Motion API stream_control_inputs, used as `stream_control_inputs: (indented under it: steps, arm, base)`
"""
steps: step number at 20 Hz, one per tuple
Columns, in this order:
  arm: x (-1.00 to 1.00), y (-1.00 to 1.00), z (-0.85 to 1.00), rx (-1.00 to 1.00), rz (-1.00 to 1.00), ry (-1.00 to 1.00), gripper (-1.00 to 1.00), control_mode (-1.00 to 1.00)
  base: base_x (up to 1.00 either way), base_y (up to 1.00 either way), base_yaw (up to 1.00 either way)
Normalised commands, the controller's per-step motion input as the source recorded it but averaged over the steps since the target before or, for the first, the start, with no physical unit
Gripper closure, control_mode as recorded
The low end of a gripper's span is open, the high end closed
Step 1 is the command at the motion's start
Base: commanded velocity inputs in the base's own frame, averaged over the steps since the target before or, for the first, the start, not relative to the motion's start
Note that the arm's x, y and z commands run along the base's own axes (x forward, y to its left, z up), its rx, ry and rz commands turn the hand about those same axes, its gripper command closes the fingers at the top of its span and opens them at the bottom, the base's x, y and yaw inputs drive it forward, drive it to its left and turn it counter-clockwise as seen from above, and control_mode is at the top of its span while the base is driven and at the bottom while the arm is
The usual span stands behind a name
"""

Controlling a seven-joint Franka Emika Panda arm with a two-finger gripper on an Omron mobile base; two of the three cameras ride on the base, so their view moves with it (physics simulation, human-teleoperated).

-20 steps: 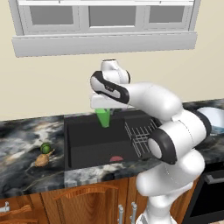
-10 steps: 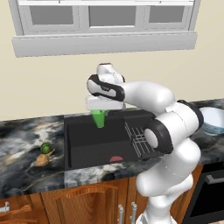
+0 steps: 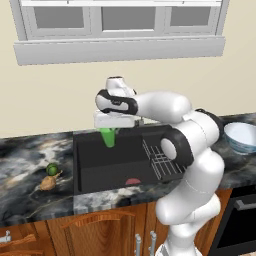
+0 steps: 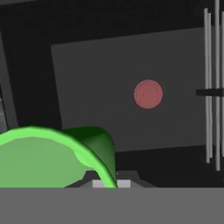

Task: Remove the onion and avocado from the sink. Then move the bowl and cup from the counter to the sink for washing.

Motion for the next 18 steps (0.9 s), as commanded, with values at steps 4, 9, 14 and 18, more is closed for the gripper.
stream_control_inputs:
  steps: [4,9,14,18]
  arm:
    - [0.11,0.10,-0.24,0.08,-0.05,0.00,1.00,-1.00]
    - [0.06,0.09,-0.19,0.01,-0.03,-0.02,1.00,-1.00]
    - [0.01,0.09,-0.16,0.00,0.00,-0.07,1.00,-1.00]
    - [0.04,0.07,-0.17,0.03,0.00,-0.08,1.00,-1.00]
  base:
    - [0.00,0.00,0.00]
    - [0.00,0.00,0.00]
    - [0.00,0.00,0.00]
    - [0.00,0.00,0.00]
